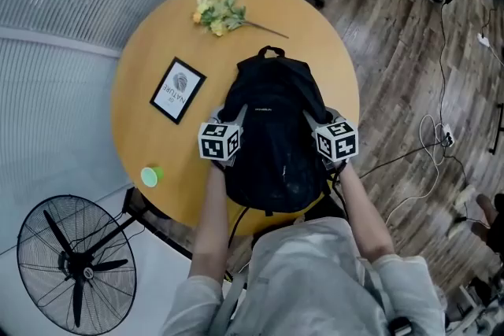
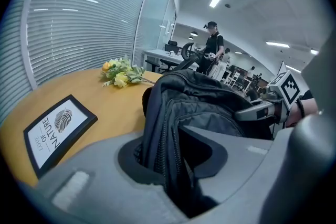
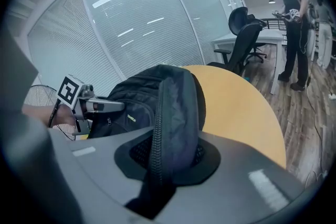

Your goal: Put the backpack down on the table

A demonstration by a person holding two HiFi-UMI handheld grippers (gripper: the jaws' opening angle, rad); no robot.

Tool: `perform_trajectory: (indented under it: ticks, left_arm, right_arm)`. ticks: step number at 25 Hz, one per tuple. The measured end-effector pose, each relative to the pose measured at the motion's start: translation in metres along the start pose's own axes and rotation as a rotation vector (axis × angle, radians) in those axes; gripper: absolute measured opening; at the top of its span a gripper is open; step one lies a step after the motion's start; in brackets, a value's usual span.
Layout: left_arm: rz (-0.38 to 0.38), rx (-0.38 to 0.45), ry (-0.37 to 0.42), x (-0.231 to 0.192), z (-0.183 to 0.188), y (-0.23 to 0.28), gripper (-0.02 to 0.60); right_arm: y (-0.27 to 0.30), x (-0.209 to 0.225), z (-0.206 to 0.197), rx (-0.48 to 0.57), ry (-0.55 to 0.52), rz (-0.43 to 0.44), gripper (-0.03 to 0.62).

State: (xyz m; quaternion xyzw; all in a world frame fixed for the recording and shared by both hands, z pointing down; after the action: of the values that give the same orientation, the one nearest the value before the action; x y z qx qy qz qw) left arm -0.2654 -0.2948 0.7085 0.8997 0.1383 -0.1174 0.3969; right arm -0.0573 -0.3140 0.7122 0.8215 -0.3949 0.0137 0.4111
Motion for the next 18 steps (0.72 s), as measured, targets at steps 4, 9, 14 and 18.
perform_trajectory:
  ticks: [4,9,14,18]
  left_arm:
    - [0.024,-0.017,-0.011,-0.005,-0.006,0.008,0.098]
    - [0.044,-0.045,-0.018,-0.010,-0.012,0.018,0.112]
    - [0.047,-0.079,-0.044,-0.018,-0.024,0.030,0.138]
    - [0.062,-0.110,-0.018,-0.020,-0.032,0.040,0.152]
  right_arm:
    - [0.008,0.006,-0.004,-0.036,0.010,-0.020,0.061]
    - [0.016,0.011,-0.010,-0.073,0.020,-0.038,0.063]
    - [0.024,0.018,-0.017,-0.110,0.036,-0.051,0.068]
    - [0.030,0.024,-0.022,-0.148,0.023,-0.082,0.078]
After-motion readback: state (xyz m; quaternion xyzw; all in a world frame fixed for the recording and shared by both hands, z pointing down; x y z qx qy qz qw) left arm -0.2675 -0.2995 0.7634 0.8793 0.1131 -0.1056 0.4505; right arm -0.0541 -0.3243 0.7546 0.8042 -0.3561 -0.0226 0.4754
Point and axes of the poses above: the fingertips, and each gripper's own axes: y forward along the fingers, x to its right, z out of its top, the point moved 2 cm from there along -y, backward along the fingers, and after that the axes turned 4 degrees about -y, right-handed, at the moved point
